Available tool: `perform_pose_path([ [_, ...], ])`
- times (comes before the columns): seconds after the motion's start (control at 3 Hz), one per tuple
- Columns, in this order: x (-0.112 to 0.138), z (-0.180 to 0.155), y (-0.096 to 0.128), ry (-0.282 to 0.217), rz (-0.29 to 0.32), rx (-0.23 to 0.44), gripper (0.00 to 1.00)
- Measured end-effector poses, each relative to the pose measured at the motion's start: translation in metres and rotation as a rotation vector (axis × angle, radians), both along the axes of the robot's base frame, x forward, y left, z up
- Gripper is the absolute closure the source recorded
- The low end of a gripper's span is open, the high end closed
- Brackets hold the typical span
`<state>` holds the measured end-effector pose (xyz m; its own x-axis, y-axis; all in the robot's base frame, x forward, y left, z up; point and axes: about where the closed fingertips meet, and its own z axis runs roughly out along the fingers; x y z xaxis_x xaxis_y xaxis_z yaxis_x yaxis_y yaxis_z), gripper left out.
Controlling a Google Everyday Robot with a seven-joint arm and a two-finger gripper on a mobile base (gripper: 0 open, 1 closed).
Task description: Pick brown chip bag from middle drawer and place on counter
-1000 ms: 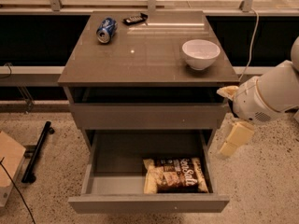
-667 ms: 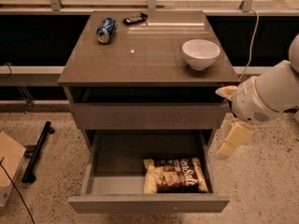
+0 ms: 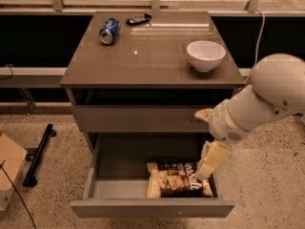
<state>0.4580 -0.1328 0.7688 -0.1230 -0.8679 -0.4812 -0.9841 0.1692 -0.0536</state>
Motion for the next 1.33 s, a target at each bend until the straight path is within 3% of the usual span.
perform_pose_path([
  [0.33,-0.003,-0.033,0.015,0.026,0.021,0.031,0.0],
  [1.0,0.0,-0.114,0.027,0.075,-0.012,0.071,0.0],
  [1.33,0.0,-0.115,0.027,0.074,-0.014,0.067,0.0],
])
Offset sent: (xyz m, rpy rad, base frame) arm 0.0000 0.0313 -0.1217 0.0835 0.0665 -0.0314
